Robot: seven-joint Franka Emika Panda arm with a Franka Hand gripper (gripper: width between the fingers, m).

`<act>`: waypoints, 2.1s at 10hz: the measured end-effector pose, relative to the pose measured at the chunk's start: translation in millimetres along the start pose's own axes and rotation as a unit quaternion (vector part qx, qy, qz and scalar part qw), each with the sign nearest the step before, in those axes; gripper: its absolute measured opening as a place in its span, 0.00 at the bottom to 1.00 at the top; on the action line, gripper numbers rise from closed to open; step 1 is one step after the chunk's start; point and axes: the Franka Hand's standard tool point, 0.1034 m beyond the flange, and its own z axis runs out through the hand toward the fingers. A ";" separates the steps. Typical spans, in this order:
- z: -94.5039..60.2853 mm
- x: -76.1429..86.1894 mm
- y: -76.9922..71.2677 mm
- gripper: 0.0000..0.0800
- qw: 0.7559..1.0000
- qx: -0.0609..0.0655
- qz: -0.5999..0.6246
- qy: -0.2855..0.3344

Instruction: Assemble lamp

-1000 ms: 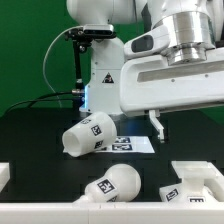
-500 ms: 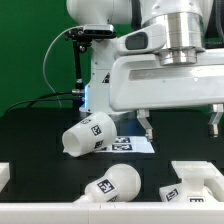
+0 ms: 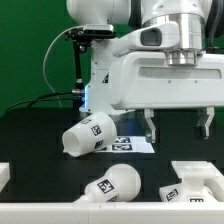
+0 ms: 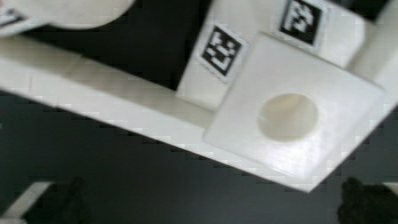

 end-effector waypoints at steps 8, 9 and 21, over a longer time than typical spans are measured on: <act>4.2 -7.4 15.5 0.87 0.950 -0.001 -0.312 -0.029; 5.9 -8.6 15.3 0.87 0.922 -0.007 -0.386 -0.041; 36.2 -55.1 28.5 0.87 0.816 0.044 -0.567 -0.103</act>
Offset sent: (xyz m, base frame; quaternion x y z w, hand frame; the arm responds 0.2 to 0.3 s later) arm -0.0039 0.0154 -0.0074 0.0587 -0.0081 -0.2338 0.9705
